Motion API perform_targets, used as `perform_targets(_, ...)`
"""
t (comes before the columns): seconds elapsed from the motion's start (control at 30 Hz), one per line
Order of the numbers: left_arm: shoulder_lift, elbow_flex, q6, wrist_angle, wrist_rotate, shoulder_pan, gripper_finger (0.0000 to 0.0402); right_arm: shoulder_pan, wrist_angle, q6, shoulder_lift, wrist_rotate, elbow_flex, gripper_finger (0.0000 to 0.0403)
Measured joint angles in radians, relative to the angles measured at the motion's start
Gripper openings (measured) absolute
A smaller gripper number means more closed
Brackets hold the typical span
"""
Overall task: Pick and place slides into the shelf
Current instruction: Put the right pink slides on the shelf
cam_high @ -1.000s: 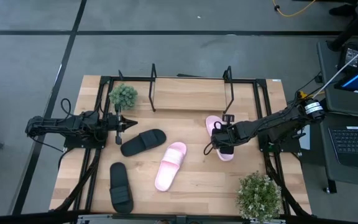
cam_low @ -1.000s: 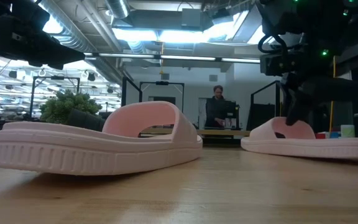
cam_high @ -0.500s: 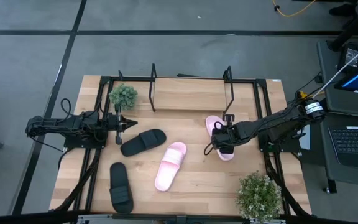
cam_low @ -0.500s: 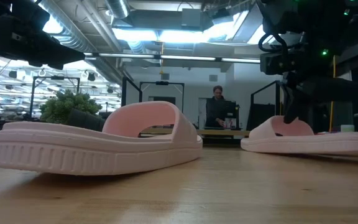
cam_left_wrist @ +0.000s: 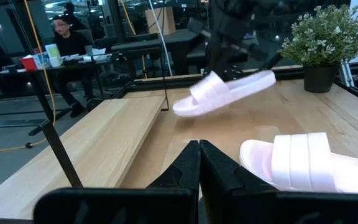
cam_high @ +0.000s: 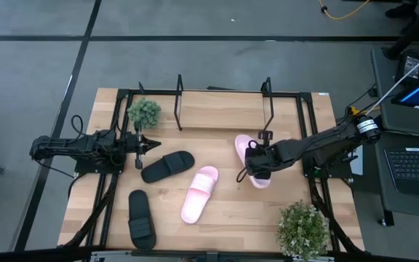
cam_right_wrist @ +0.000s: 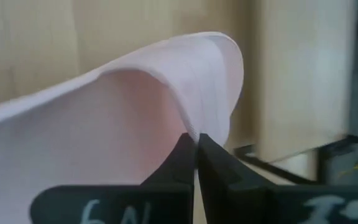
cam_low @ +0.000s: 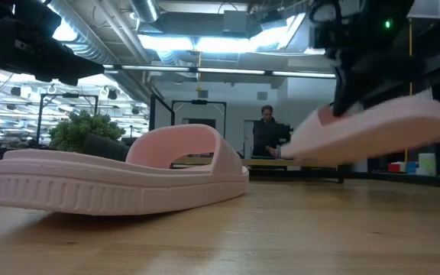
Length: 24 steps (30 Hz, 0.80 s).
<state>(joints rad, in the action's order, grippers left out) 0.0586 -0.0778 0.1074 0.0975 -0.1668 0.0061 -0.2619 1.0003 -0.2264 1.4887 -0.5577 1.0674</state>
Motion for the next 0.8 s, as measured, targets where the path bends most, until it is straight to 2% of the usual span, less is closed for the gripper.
perform_targets(0.2, 0.0, 0.0, 0.0, 0.0, 0.0, 0.0, 0.0, -0.011, 0.119, -0.003, 0.0, -0.103, 0.131, 0.0006)
perform_targets(0.43, 0.0, 0.0, 0.0, 0.0, 0.0, 0.0, 0.0, 0.021, 0.165, -0.003, 0.0, -0.272, 0.254, 0.0006)
perform_targets(0.8, 0.0, 0.0, 0.001, 0.0, 0.0, 0.0, 0.0, 0.179, 0.197, 0.002, 0.0, -0.339, 0.308, 0.0006)
